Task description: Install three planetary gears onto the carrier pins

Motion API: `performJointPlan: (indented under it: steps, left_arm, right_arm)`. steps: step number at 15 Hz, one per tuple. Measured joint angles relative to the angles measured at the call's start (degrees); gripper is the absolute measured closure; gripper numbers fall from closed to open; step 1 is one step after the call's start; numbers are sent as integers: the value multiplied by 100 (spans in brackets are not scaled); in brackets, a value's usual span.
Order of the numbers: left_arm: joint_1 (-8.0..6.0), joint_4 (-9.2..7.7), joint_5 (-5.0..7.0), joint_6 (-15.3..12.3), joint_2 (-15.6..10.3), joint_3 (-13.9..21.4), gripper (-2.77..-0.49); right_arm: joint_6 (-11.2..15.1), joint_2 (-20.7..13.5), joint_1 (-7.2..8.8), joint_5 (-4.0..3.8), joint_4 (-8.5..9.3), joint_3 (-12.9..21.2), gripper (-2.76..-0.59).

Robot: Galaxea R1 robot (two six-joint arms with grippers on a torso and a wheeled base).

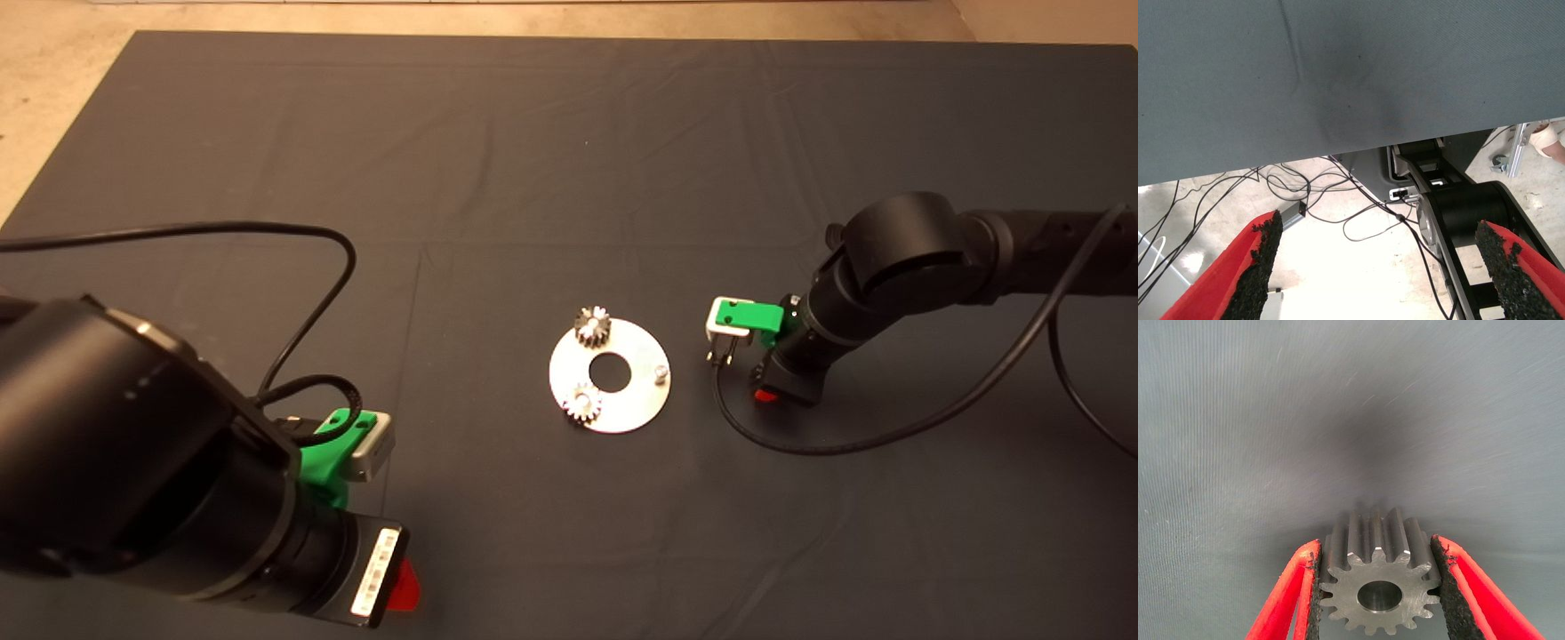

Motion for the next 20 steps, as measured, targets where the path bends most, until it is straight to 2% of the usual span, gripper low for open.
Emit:
performJointPlan:
  steps: [3, 4, 8, 14, 20]
  left_arm:
    - [0, -11, 1, 0, 1, 0, -204]
    - [0, -11, 0, 0, 2, 0, -204]
    - [0, -11, -2, 0, 2, 0, -204]
    - [0, -13, 0, 0, 2, 0, -204]
    - [0, -13, 0, -2, 2, 0, -204]
  right_arm:
    - [-2, 245, 308, -4, 355, -90, -101]
    - [-2, 415, 436, -4, 509, -244, -101]
    - [-5, 925, 681, 10, 857, -656, -102]
    - [-5, 1461, 861, 2, 1542, -1269, -101]
    - [-5, 1742, 867, 2, 1873, -1477, -101]
